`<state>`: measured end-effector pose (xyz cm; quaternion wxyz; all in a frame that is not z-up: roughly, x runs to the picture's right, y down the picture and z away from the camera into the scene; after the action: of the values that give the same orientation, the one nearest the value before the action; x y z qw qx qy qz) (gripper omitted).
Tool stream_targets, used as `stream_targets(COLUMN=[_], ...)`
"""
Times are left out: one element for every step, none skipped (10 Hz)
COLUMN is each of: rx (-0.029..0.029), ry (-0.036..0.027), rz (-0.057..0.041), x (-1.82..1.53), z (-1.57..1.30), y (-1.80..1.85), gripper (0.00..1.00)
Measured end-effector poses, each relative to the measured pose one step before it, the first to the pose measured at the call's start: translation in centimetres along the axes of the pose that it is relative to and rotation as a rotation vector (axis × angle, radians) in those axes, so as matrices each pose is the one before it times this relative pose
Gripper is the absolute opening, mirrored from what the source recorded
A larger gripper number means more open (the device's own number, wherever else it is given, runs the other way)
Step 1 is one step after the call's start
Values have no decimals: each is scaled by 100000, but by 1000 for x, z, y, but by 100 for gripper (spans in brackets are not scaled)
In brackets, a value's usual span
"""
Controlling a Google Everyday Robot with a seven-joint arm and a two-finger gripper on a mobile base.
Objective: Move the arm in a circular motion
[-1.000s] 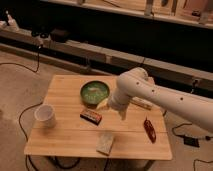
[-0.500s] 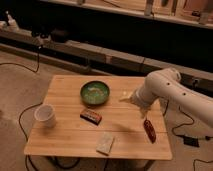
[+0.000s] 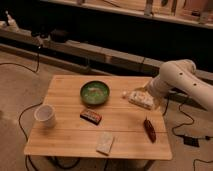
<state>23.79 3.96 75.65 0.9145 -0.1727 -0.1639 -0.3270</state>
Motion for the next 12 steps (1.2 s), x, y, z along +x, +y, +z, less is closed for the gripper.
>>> stream_targets(rx=[-1663, -1501, -1102, -1083, -905, -543, -273, -81, 629, 562, 1770, 1232], ry=[1711, 761, 260, 4, 63, 23, -474, -563, -957, -1044, -1842, -1741], rz=[-678, -1275, -1112, -1440, -1833, -2100, -3109, -3945, -5365, -3855, -5500, -3510], x=[1572, 1084, 618, 473, 351, 270, -57, -313, -918, -971, -1622, -1107], z=[442, 716, 700, 820, 836, 689, 570, 625, 740, 634, 921, 581], y=[-1168, -1048, -976, -1333, -1523, -1493, -1630, -1983, -2813, -1860, -2404, -1312], gripper=[80, 80, 80, 80, 80, 80, 80, 80, 80, 80, 80, 80])
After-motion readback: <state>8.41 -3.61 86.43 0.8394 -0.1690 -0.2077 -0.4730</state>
